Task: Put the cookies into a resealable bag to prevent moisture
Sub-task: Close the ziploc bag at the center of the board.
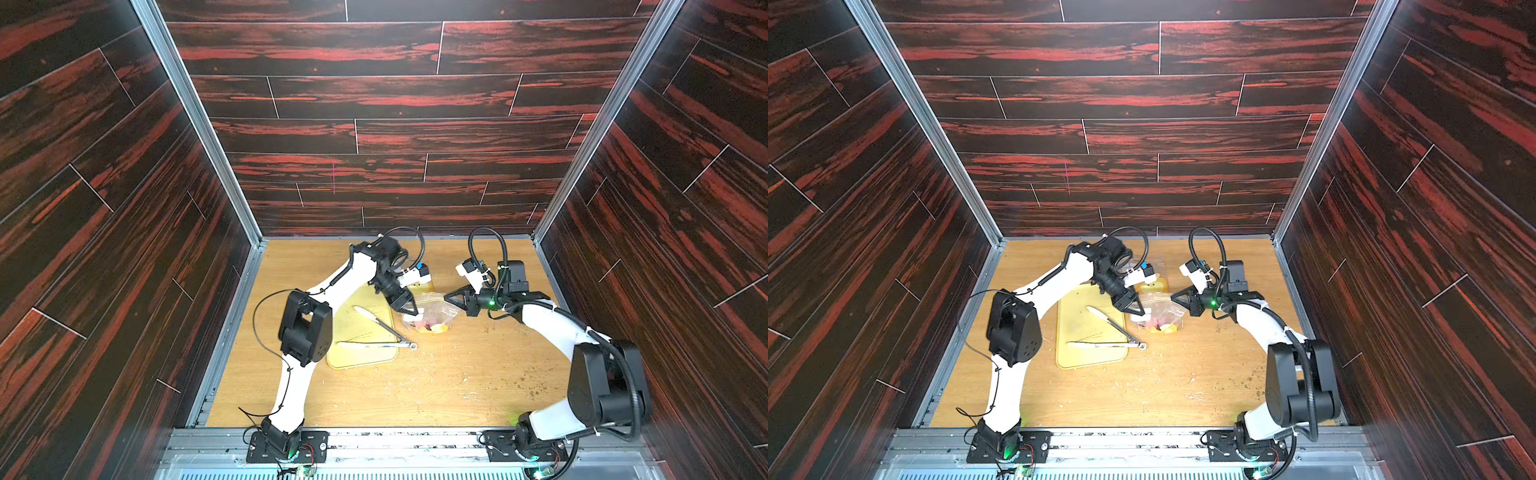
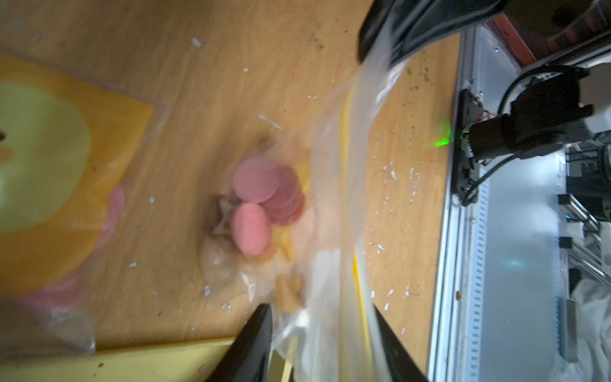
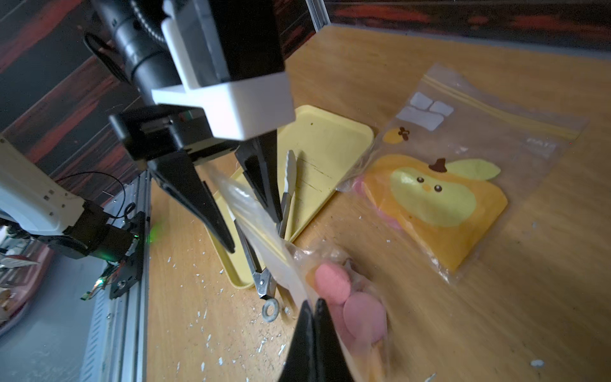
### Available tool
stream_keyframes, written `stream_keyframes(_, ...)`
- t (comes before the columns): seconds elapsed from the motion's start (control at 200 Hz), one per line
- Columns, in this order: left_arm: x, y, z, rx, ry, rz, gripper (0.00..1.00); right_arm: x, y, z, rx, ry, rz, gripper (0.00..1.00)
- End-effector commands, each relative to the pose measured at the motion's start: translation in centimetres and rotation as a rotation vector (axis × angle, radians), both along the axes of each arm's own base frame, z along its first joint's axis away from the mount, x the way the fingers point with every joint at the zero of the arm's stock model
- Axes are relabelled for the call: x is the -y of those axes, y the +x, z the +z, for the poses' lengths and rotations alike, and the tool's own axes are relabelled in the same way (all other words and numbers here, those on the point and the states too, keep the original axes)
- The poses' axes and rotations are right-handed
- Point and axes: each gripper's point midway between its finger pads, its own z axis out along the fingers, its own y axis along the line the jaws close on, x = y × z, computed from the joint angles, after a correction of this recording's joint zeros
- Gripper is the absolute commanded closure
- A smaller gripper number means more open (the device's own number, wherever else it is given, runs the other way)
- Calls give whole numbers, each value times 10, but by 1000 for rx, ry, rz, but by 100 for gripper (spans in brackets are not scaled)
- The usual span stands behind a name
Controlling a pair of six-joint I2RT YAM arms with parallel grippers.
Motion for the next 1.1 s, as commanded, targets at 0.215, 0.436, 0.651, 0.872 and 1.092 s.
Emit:
stream_keyframes(0.215,-7,20,53,136,-198,96,57,1,2,-7,-90,21,-1,100)
stream_keyframes(0.436,-4,21,49,103,-219,111,69,2,1,-5,-88,27,-4,100)
stream_keyframes(0.651,-7,16,43,75,-195,111,78,5,2,-5,-89,28,-11,100)
stream_keyframes(0.872,-11,12,49,65,-195,118,96,7,4,-6,-87,16,-24,100)
stream_keyframes(1.092,-10,10,57,46,-205,109,100,-2,-7,15,63,-16,49,70)
